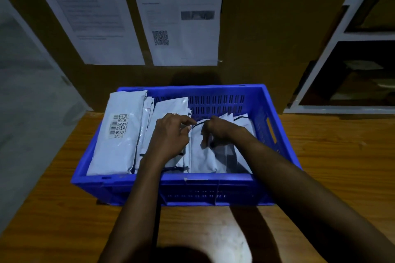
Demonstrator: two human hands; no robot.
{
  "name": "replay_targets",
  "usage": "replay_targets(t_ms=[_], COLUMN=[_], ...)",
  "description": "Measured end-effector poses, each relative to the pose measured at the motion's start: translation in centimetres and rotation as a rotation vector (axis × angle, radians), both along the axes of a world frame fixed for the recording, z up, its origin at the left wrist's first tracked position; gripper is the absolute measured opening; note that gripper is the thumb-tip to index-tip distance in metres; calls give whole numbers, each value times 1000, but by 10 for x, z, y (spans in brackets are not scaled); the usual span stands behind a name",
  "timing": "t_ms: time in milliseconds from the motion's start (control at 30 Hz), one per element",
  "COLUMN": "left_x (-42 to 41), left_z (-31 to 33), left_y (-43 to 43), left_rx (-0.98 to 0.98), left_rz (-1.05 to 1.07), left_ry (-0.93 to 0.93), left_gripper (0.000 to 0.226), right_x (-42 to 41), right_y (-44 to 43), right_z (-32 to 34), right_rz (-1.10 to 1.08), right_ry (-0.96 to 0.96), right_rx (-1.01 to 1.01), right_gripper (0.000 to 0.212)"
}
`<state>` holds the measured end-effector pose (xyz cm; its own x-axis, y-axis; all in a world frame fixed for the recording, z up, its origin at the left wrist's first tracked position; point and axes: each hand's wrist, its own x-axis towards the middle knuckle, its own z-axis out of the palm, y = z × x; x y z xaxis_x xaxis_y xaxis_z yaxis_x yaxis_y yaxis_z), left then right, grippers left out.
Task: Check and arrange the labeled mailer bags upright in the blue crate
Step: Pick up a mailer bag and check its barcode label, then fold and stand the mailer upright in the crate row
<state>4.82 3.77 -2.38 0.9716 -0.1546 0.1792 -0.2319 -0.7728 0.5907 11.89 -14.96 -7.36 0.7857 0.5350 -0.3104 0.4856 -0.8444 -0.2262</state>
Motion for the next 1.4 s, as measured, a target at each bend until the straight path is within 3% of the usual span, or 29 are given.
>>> replay_targets(t_ms=[100,333,433,533,667,733,867,1000,1200,1267,1400], left_x=[-3,-1,-1,0,5,12,23,25,27,26,19], left_z=[2,11,17,23,32,36,46,55,44,39,42], left_y=[-1,4,1,-4,-22,-26,-30,-39,-39,-35,-24], left_rx=[21,34,-48,-270,-885,-1021,-1044,-1227,-1419,-1393,-1149], left_rz=[-17,-41,-51,-129,-25,24,50,94,153,141,7], left_ry=[0,46,131,136,196,217,233,282,388,412,463], left_gripper=[27,53,63,63,32,26,25,30,39,45,49], right_x=[5,-3,-11,-19,-40,-52,-74,-90,-100,-102,-106], right_y=[-10,-45,-54,-57,-52,-49,-53,-65,-86,-96,-107], right_z=[12,49,57,62,70,75,85,78,86,90,90], right_rz=[-11,-247,-343,-473,-573,-615,-612,-669,-804,-824,-828], right_ry=[-102,-292,-283,-154,17,108,186,314,92,66,126], right_rx=[100,606,815,1023,1247,1365,1313,1267,1404,1437,1435], right_gripper=[25,5,12,10,14,16,24,56,54,52,55])
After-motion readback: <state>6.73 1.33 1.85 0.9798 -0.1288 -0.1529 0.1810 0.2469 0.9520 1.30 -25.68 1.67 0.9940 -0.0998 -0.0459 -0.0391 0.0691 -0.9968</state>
